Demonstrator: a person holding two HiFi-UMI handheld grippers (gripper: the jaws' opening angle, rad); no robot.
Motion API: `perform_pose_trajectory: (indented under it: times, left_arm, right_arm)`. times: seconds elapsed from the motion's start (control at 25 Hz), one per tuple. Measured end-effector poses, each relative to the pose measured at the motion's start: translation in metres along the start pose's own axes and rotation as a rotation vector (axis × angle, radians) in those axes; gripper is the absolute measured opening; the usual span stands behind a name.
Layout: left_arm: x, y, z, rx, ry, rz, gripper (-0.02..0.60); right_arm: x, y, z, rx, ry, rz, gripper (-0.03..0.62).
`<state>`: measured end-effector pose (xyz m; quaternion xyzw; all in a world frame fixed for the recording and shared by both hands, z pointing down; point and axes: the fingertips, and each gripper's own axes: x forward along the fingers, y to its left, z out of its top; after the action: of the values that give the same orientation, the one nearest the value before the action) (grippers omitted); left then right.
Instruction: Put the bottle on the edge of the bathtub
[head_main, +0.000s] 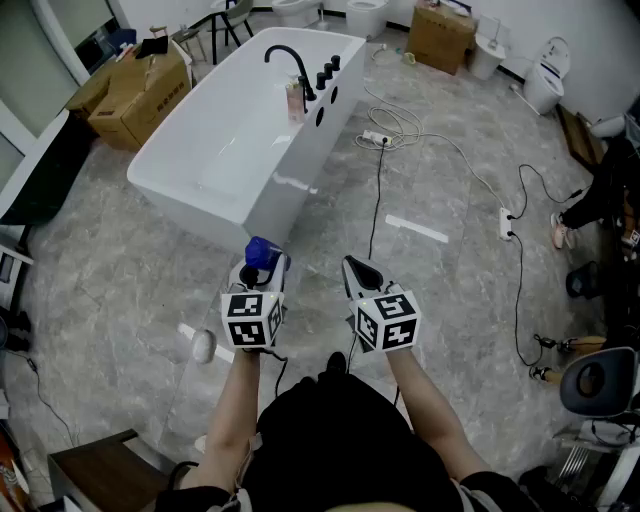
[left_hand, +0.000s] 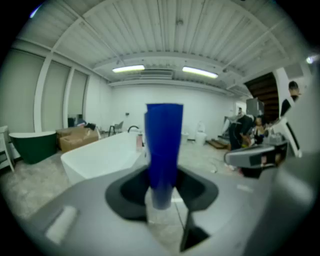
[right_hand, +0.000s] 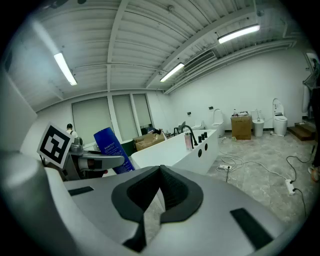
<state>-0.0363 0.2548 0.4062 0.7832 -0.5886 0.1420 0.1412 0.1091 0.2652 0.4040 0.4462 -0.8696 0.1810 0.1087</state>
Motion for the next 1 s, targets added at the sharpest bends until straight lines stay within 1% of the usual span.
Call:
perform_pose_trajectory:
  times: [0.16,0.48,0.76,1.0]
  left_arm:
    - [0.008,-0.003,0.003,-0.003,-0.001,0.003,0.161]
    - [0.021,-0.007,0.012,-0.019,-0.013,0.012,0.161]
    - [0.04,0.006,0.023,-0.024,-0.01,0.033,0.161]
    - [0.072,0.027,0.03,-0.022,-0.001,0.026,0.161]
  right_arm:
    - [0.001,-0.005,0.0,-0.003,-0.002,0.018,0.003]
    - [0.005,-0.022,-0.004,0.028,0.01,0.02,0.005]
    - [0.021,-0.035,0.004,0.044,0.01,0.015,0.005]
    - [0.056,-0.046,0.009,0.061,0.021,0.007,0.005]
